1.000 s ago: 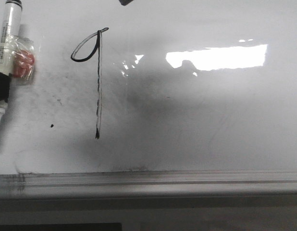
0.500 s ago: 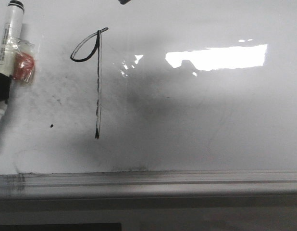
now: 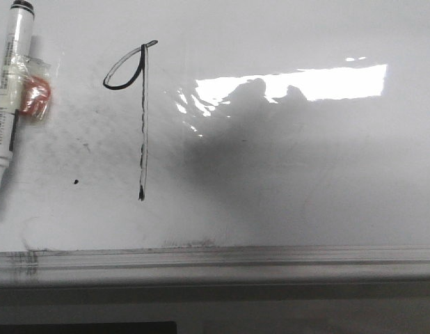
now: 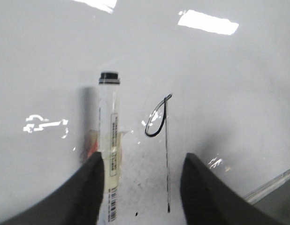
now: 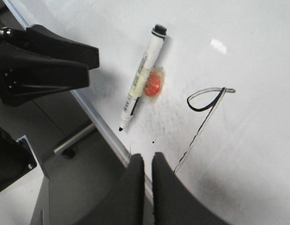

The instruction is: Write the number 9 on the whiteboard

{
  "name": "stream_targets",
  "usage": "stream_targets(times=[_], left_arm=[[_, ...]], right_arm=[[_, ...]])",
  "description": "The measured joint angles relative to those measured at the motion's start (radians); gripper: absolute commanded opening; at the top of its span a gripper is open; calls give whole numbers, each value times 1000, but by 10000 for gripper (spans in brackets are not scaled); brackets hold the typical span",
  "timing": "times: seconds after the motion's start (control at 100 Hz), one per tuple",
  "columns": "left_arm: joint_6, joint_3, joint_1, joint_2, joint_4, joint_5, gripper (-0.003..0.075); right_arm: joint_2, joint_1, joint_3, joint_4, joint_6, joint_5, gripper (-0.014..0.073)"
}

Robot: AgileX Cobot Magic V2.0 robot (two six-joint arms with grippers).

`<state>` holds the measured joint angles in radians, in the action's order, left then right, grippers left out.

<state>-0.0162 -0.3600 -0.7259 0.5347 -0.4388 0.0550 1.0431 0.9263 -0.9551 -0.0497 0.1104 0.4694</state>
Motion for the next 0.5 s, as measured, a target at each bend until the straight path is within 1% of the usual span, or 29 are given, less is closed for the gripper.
stream_targets(times=[0.03, 0.22, 0.29, 0.41, 0.5], left_arm=[[0, 2, 0, -27, 6, 0, -22], [0, 52, 0, -221, 80, 4, -20], [0, 85, 0, -290, 99, 8, -20], [0, 147, 0, -402, 112, 22, -20], [0, 186, 0, -456, 112, 30, -20]], right_arm=[[-31, 0, 40, 10, 0, -33, -63], [-278, 0, 288, 118, 0, -266, -63], [-381, 0, 386, 139, 0, -339, -63], [-560, 0, 538, 155, 0, -430, -63], [-684, 0, 631, 158, -2, -455, -63]])
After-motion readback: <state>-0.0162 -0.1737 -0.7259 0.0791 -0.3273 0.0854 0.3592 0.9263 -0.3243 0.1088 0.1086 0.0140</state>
